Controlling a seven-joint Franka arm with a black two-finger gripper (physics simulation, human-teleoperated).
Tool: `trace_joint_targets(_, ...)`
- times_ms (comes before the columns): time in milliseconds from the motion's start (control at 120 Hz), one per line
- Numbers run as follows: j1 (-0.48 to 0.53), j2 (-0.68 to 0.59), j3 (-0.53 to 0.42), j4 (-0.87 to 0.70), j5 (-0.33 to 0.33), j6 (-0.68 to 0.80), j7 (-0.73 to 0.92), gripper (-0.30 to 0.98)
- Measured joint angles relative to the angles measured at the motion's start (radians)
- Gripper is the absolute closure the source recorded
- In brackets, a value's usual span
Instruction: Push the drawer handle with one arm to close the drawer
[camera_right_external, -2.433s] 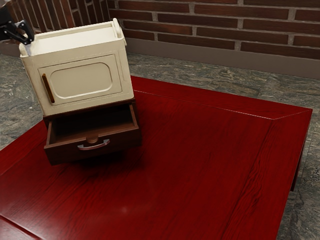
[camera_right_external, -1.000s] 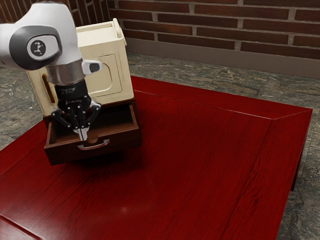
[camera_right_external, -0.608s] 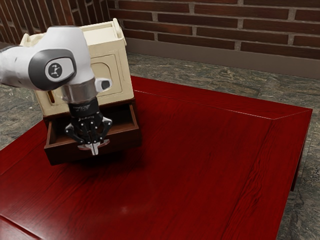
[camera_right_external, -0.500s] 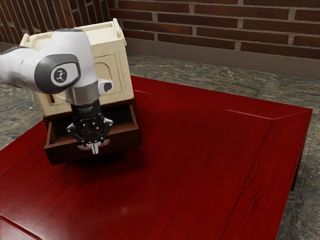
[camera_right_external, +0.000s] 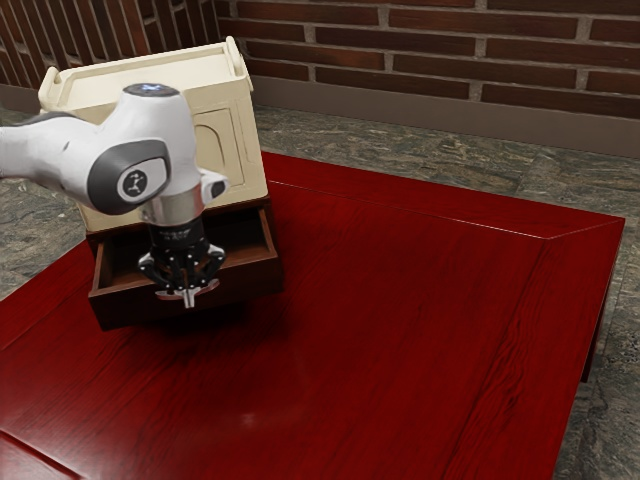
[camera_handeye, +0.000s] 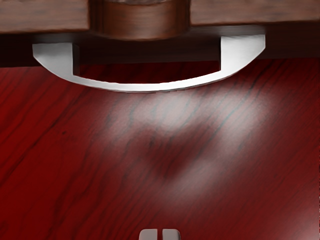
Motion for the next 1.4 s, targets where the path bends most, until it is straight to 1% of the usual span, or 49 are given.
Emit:
trace_joint_targets(358,0.046,0.051,0.002,-0.005,0.067,0.092,-0.020,0.79)
trace_joint_targets(600,0.067,0.107,0.002,-0.005,0.094,0.167,-0.028,0.78)
trace_joint_targets(917,0.107,0.133,0.002,-0.001,0.179,0.267,-0.036,0.79)
trace_joint_targets(1183,0.145,0.162,0.002,0.007,0.227,0.337,-0.042,0.79)
trace_joint_targets(1400,0.162,0.205,0.002,0.055,0.258,0.366,-0.044,0.79)
